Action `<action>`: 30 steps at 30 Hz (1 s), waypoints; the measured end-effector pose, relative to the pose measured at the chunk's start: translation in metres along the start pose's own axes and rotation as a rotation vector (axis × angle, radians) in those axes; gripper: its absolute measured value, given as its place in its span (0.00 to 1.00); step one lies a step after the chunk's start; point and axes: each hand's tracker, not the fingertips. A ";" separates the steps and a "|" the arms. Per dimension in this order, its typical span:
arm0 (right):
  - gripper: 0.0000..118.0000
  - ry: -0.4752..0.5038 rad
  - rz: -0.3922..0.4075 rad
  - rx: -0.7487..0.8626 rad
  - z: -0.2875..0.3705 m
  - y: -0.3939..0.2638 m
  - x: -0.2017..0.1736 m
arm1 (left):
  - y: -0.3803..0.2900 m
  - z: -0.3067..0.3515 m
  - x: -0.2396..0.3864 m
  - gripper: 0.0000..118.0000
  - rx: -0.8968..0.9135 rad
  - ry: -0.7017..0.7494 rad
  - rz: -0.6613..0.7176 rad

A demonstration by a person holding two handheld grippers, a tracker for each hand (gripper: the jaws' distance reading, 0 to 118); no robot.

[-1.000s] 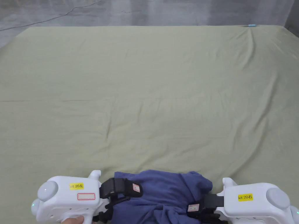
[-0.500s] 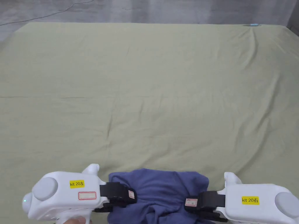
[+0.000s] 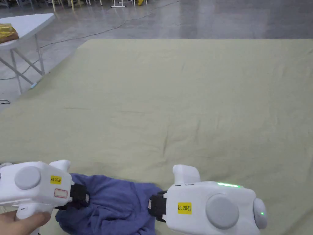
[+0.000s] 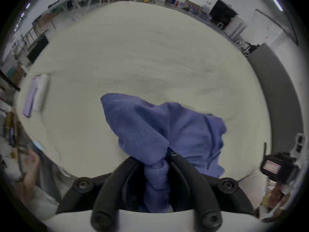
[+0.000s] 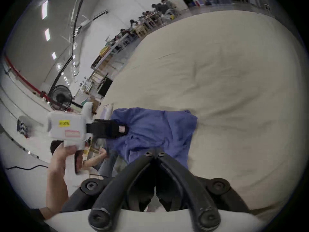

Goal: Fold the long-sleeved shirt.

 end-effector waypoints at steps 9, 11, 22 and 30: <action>0.00 -0.002 0.018 -0.043 -0.015 -0.008 -0.004 | 0.007 -0.041 -0.028 0.11 -0.019 0.138 -0.012; 0.00 -0.005 0.018 -0.041 -0.013 -0.007 -0.004 | 0.005 -0.039 -0.025 0.51 0.037 0.220 -0.015; 0.00 0.024 -0.012 0.122 0.071 0.020 0.018 | -0.002 0.108 0.073 0.48 0.403 -0.030 0.040; 0.00 -0.314 0.204 0.649 0.263 0.063 0.029 | -0.012 0.238 0.233 0.00 0.851 -0.025 -0.199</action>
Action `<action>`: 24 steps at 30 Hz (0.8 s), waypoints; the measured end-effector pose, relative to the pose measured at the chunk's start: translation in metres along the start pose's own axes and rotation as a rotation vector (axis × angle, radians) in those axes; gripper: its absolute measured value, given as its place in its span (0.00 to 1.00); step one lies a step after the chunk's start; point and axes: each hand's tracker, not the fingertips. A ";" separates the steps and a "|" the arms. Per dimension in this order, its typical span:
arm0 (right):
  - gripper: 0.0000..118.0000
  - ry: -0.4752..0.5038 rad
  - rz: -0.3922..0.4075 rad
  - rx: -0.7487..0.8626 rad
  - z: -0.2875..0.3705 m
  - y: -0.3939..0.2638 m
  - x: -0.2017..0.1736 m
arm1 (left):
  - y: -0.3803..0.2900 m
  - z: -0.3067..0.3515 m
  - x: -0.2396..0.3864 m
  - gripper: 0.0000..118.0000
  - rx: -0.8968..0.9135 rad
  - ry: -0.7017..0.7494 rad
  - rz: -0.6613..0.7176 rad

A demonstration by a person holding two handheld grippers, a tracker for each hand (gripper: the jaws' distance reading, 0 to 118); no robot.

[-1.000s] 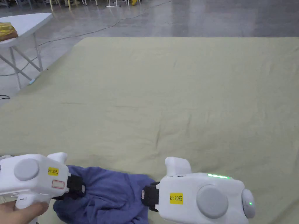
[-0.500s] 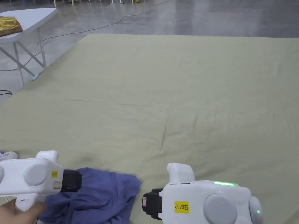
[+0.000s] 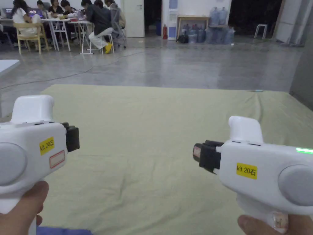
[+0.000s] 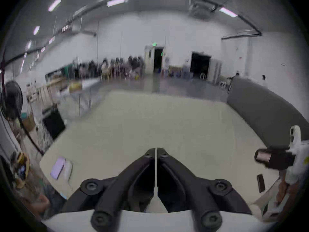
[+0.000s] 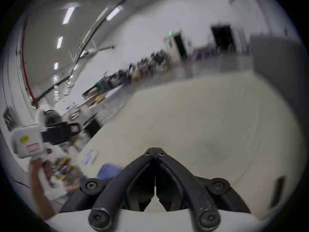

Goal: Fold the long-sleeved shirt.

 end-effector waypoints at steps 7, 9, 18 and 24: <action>0.00 -0.285 0.145 0.315 0.089 0.052 0.032 | 0.050 0.041 0.101 0.00 0.218 -0.107 -0.014; 0.00 -0.284 0.142 0.313 0.101 0.051 0.038 | 0.047 0.049 0.118 0.00 0.249 -0.110 -0.016; 0.00 -0.329 0.111 0.299 0.125 0.033 0.066 | 0.018 0.045 0.132 0.00 0.187 -0.075 0.011; 0.00 -0.327 0.073 0.289 0.126 0.031 0.073 | 0.016 0.052 0.134 0.00 0.192 -0.053 -0.030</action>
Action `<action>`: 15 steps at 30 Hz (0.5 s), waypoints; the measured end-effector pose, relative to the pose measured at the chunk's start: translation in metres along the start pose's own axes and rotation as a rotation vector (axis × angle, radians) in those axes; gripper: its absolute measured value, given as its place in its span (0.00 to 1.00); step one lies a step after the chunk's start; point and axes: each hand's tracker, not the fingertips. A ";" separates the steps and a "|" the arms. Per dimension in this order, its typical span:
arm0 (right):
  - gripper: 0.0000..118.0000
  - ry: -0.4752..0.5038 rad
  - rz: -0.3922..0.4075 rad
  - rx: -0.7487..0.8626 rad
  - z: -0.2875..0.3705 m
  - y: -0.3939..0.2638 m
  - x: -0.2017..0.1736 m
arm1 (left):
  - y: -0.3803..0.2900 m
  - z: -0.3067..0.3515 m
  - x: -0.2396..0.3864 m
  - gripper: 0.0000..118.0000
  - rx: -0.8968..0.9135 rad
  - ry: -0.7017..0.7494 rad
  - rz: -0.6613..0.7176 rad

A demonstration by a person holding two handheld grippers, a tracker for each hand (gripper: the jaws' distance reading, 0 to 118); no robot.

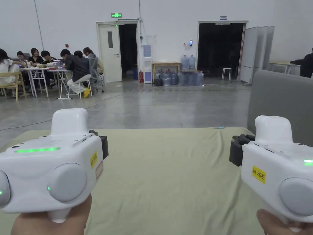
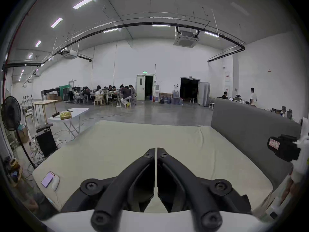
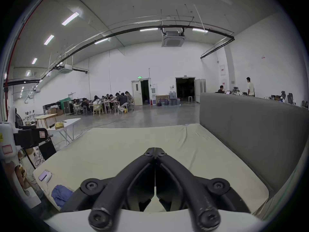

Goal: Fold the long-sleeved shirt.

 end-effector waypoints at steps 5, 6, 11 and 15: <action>0.00 0.039 -0.021 -0.016 -0.002 0.001 -0.001 | 0.005 0.005 0.000 0.00 0.003 -0.033 0.018; 0.00 0.033 -0.013 -0.015 -0.002 0.000 -0.003 | 0.005 0.005 0.001 0.00 0.005 -0.031 0.008; 0.00 0.032 -0.007 -0.019 -0.003 -0.001 -0.004 | 0.004 0.005 0.001 0.00 -0.002 -0.038 0.006; 0.13 0.034 0.002 -0.018 -0.004 -0.001 -0.005 | 0.003 0.003 -0.001 0.03 -0.006 -0.051 0.023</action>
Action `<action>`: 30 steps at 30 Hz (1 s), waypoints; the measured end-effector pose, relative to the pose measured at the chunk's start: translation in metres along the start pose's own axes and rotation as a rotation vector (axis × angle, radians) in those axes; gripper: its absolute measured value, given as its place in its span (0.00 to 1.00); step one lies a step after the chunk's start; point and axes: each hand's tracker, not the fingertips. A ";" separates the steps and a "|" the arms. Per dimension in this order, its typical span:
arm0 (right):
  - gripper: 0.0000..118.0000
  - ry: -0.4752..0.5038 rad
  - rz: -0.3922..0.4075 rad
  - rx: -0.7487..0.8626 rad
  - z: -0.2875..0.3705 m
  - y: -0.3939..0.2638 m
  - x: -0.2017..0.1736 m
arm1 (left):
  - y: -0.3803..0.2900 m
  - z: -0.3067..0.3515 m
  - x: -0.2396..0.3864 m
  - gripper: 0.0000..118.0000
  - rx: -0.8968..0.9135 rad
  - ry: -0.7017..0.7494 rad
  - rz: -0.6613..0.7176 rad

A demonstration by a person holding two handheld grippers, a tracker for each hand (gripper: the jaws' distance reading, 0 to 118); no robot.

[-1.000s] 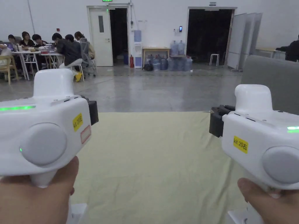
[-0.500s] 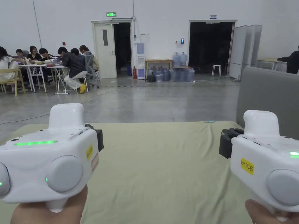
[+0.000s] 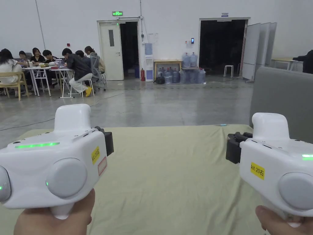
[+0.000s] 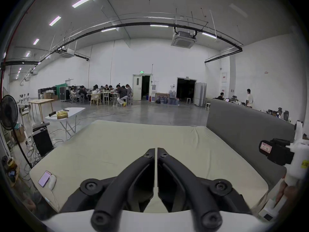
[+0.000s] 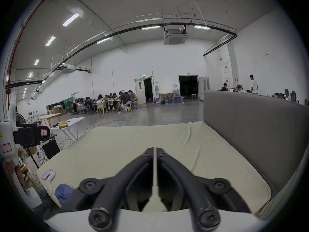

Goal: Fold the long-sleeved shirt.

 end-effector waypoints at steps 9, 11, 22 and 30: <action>1.00 0.004 0.028 -0.038 -0.004 -0.003 -0.006 | 0.005 0.009 0.005 1.00 0.060 0.030 -0.016; 1.00 0.000 0.036 -0.066 -0.007 0.000 -0.012 | 0.006 0.008 0.004 1.00 0.056 0.030 -0.016; 1.00 0.040 0.003 -0.074 -0.005 0.001 -0.016 | 0.003 0.004 0.002 1.00 0.022 0.003 -0.005; 1.00 0.026 0.027 -0.065 -0.003 0.001 -0.022 | 0.003 0.008 0.003 1.00 0.025 -0.003 -0.004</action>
